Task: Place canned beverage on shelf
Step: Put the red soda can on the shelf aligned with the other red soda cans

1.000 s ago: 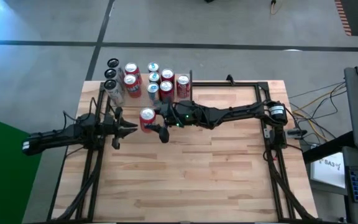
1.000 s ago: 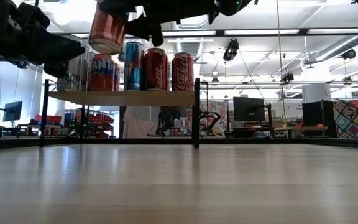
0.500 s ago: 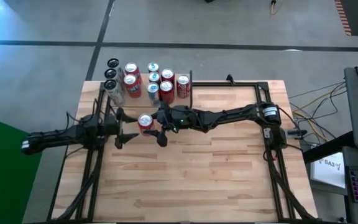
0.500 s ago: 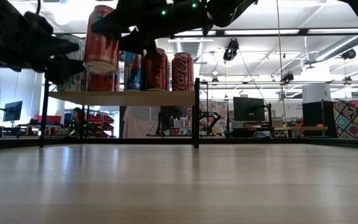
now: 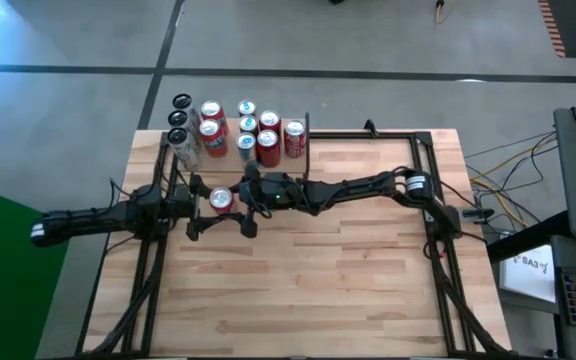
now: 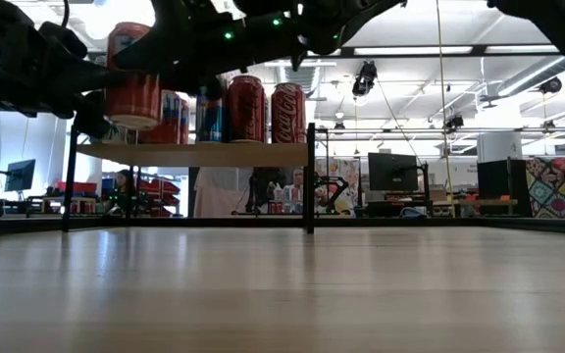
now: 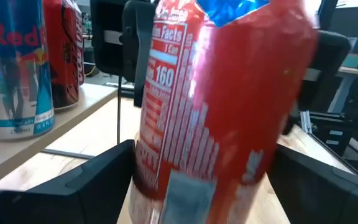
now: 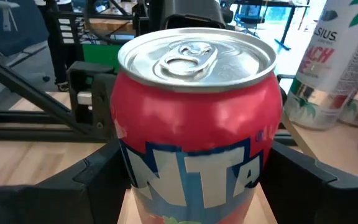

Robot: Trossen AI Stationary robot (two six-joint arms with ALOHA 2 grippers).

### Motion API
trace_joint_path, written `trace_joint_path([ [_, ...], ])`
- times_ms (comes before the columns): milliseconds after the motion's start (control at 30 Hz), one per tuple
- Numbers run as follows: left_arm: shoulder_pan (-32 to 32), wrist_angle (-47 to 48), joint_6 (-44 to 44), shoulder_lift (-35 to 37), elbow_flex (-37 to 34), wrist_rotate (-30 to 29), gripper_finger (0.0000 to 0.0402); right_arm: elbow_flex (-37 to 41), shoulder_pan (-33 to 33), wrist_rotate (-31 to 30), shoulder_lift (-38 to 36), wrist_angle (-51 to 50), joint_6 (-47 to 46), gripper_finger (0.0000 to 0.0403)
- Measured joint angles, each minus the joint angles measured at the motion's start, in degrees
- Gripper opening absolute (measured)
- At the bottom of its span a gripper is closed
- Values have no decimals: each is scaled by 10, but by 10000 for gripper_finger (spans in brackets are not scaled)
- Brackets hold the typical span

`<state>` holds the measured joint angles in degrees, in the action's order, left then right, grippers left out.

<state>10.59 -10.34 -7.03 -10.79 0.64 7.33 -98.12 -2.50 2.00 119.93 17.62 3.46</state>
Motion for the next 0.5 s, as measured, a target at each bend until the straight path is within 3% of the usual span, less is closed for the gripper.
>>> trace_joint_path([
  [300,0,-9,8,-6,0,1,325,-79,0,0,41,-44,-1,290],
  [500,0,-12,21,-4,0,-1,310,-87,0,1,45,-50,5,290],
])
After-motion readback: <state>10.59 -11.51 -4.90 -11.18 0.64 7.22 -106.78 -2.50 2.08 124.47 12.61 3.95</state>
